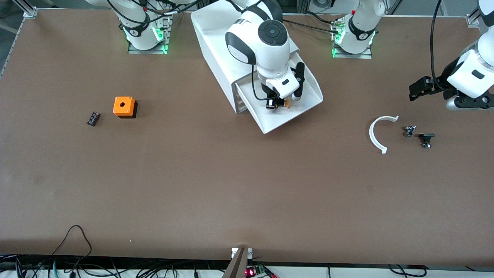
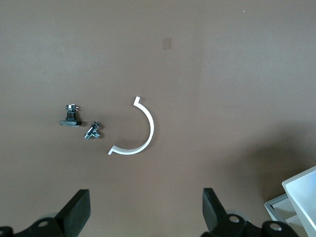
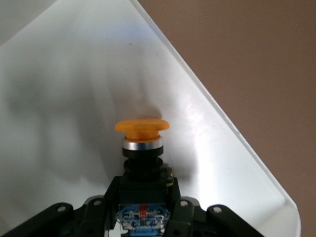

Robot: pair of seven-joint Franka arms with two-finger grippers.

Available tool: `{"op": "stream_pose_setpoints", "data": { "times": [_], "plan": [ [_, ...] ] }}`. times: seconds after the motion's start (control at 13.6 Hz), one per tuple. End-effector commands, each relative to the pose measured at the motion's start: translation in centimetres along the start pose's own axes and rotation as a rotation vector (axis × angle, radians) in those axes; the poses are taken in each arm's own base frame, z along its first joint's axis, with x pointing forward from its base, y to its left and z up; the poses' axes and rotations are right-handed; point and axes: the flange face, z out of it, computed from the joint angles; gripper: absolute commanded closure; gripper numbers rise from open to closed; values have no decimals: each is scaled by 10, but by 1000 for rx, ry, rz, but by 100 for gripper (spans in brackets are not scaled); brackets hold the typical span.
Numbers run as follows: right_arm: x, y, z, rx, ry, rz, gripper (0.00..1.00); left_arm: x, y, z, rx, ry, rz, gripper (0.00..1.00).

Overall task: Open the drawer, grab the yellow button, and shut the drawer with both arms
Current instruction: 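Lift the yellow button out of the drawer with the right gripper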

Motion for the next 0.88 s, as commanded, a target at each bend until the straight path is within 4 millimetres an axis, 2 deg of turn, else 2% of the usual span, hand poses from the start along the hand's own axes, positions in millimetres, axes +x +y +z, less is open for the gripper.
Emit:
{"op": "stream_pose_setpoints", "data": {
  "times": [0.0,0.07,0.22,0.37,0.44,0.59,0.66,0.81],
  "plan": [
    [-2,1,-43,-38,17,0,70,1,0,-2,26,11,-4,0],
    [-6,4,-62,-49,28,18,70,1,0,-2,26,11,-4,0],
    [-25,28,-102,-94,61,80,70,1,0,-2,26,12,-7,0],
    [-55,59,-143,-131,92,197,70,1,0,-2,26,11,-4,0],
    [-74,78,-156,-144,100,250,70,1,0,-2,26,10,-3,0],
    [-134,129,-160,-135,86,391,70,3,-6,1,12,5,-2,0],
    [-170,158,-154,-109,80,505,70,5,-6,4,1,-2,-3,0],
    [-245,215,-135,-30,87,698,70,22,3,41,-122,-78,-22,0]
  ]
}}
